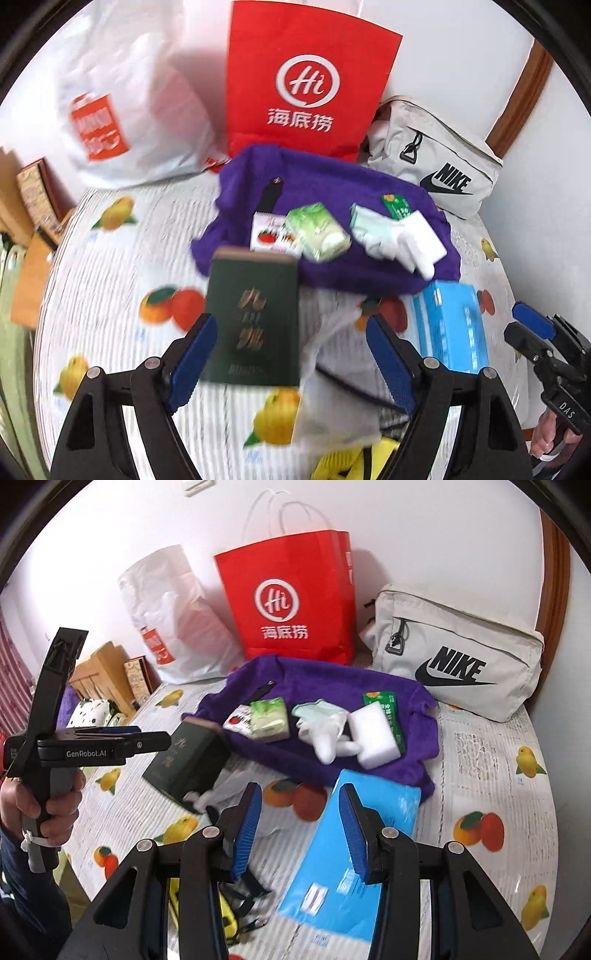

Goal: Organize soft objects

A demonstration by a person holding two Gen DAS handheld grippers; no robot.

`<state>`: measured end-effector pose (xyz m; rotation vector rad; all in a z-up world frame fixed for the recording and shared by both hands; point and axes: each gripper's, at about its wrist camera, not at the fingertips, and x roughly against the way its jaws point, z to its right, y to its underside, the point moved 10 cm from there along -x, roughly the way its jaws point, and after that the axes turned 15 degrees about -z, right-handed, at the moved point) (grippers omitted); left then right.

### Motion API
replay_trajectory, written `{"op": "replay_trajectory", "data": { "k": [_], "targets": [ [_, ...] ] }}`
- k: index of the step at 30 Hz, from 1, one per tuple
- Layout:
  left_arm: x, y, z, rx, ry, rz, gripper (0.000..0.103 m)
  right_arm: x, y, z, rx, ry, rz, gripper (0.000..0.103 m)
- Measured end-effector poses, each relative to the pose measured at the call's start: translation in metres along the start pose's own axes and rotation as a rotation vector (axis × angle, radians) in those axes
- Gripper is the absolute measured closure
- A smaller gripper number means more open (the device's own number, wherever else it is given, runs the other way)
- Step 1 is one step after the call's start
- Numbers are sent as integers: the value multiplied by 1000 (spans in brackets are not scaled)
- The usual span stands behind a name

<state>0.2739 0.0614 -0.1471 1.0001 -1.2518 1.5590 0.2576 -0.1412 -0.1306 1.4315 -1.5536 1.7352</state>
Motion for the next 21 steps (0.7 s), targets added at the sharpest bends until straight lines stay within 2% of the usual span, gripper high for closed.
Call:
{"op": "replay_trajectory", "data": {
  "k": [5,9,15,18,21],
  "targets": [
    [14,29,-8,10,0,26,21,4,16,-19,20,-24,1,59],
    [19,44,-15,27,7,40,21,-10,26,-37,74,-18,-21,59],
    [1,62,-23,44,14,15,21,-48,44,-54,129,-30,-96,61],
    [-11,68,-25,46,24,-2,22,-67,51,-61,154,-37,-142,66],
    [-18,70,-27,56,36,-8,23,-81,53,-68,189,-35,-159,67]
  ]
}}
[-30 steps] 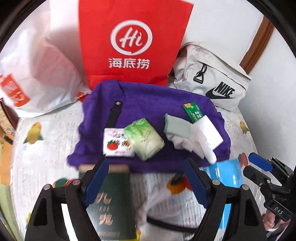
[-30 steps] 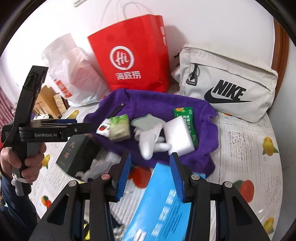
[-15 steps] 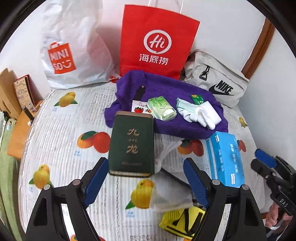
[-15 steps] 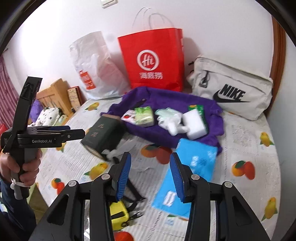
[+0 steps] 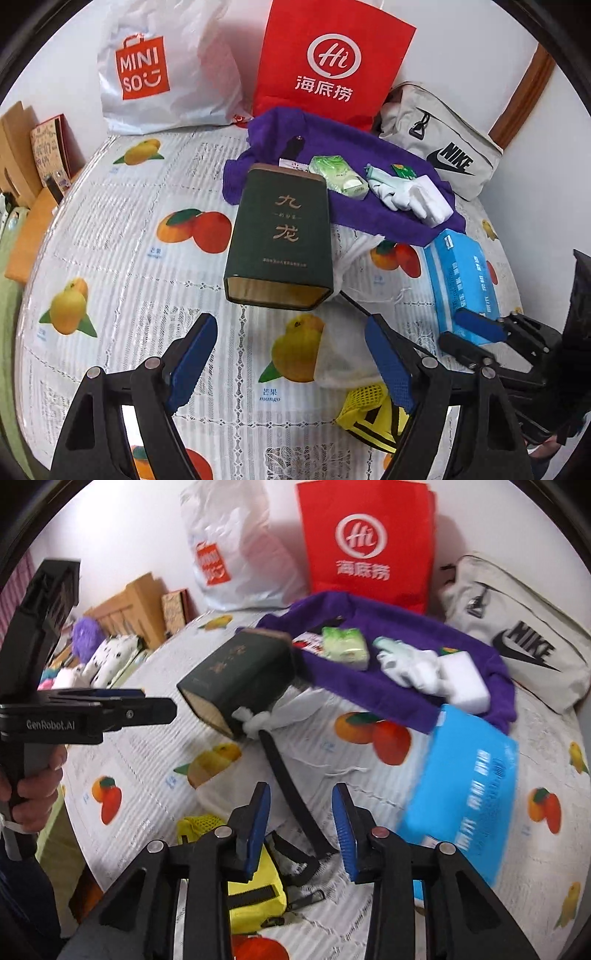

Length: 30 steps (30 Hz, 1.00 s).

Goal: Organize soft objects

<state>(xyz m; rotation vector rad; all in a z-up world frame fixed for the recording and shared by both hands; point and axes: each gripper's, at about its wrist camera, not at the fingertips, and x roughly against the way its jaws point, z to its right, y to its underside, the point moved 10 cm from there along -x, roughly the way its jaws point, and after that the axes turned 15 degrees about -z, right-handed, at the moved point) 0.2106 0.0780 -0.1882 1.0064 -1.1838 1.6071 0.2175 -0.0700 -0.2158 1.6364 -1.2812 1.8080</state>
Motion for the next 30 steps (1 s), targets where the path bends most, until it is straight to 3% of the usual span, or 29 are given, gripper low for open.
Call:
{"op": "replay_trajectory", "data": {
  "k": [13,19,26,30],
  "targets": [
    [-16,0,-12,17,23,-19,23,-64,-4,-11,96,32,-138,70],
    [-22,0,-16,20,31,-32,23,-69,-7,-9,100,49,-145,92],
    [-24,0,-15,18,39,-40,23,-73,-14,-6,95,4,-141,93],
    [-25,1,-12,12,45,-39,23,-65,-16,-3,70,-35,-124,100]
  ]
}}
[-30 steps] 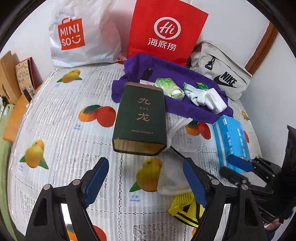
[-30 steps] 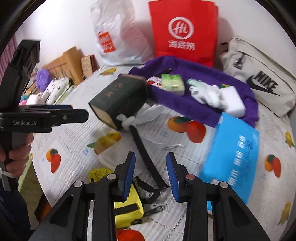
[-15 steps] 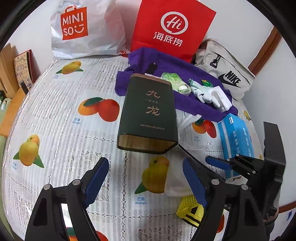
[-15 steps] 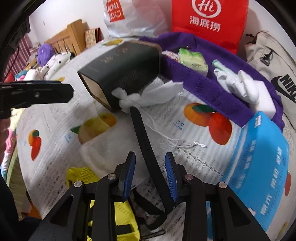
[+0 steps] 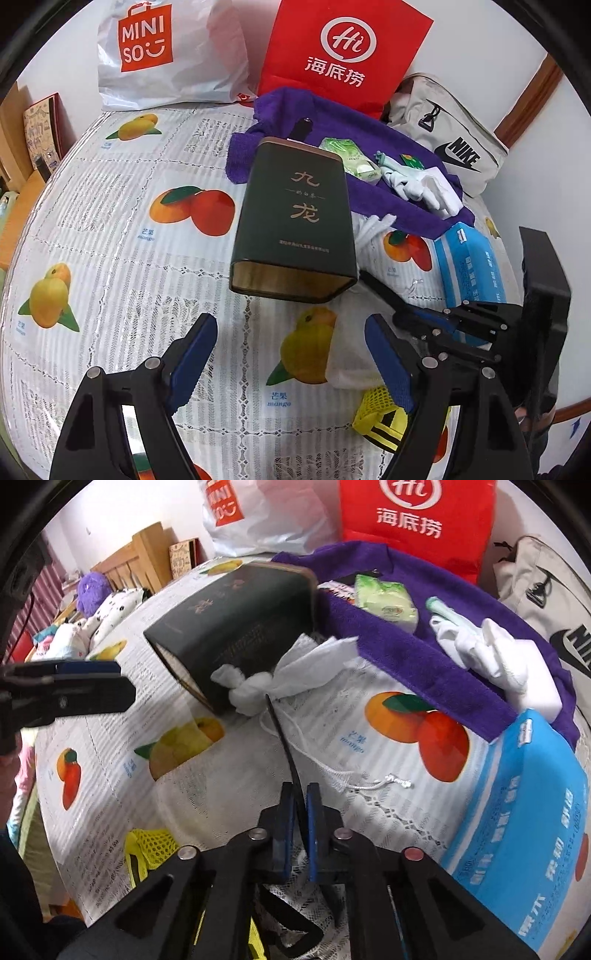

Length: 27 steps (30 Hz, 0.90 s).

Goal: Organize soft objects

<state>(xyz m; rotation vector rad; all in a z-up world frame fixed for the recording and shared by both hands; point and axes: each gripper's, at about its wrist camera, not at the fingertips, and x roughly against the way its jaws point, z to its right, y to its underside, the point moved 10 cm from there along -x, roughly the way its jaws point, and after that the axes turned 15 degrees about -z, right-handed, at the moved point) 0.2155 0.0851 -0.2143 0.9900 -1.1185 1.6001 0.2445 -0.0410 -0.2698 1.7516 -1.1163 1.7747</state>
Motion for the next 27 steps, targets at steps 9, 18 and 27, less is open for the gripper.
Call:
{"op": "replay_trajectory", "data": {
  "k": [9,18,27],
  "targets": [
    [-5,6,31,-57,10,4,23,40,12,9,-60,-36,98,100],
    [2,3,85,-208,-12,52,27,94,31,34,-108,0,213,100],
    [-14,-26,124,-375,-182,48,38,123,54,82,-211,12,277,100]
  ]
}}
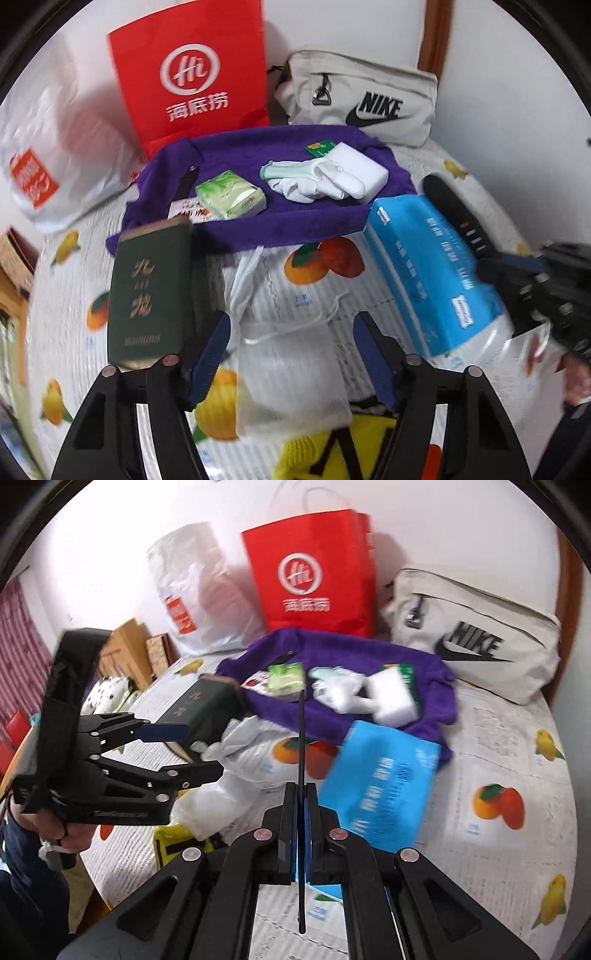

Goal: Organize soft objects

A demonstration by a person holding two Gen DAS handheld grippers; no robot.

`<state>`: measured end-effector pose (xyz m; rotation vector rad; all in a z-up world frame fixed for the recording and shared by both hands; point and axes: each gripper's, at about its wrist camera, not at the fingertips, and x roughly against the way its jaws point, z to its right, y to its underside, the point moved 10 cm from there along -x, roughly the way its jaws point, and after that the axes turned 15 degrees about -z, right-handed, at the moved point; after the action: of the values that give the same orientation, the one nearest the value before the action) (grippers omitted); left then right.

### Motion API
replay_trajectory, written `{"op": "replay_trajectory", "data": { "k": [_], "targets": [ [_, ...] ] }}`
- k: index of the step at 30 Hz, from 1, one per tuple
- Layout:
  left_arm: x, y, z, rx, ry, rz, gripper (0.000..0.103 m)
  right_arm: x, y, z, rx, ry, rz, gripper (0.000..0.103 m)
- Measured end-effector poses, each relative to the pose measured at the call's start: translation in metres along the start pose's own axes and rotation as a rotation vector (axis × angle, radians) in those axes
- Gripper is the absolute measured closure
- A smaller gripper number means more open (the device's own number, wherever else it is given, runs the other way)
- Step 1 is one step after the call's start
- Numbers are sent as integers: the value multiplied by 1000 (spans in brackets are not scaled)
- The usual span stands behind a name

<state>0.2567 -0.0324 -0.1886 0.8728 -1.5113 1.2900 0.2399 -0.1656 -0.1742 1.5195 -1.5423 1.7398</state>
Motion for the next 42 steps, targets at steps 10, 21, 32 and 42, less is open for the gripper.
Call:
{"op": "replay_trajectory", "data": {
  "k": [10,21,32,42],
  "targets": [
    [-31,-22,5,-83,-127,-57,44,7,5,36,-67,-10,9,100],
    [-60,-31,-2,-80,-178,-133,61,-5,8,49,-90,-16,-31,100],
    [-69,-29,-1,-60,-109,-159,97,-6,7,46,-95,-8,-43,100],
    [-5,-34,1,-9,6,-19,97,17,8,42,-106,18,-8,100]
  ]
}}
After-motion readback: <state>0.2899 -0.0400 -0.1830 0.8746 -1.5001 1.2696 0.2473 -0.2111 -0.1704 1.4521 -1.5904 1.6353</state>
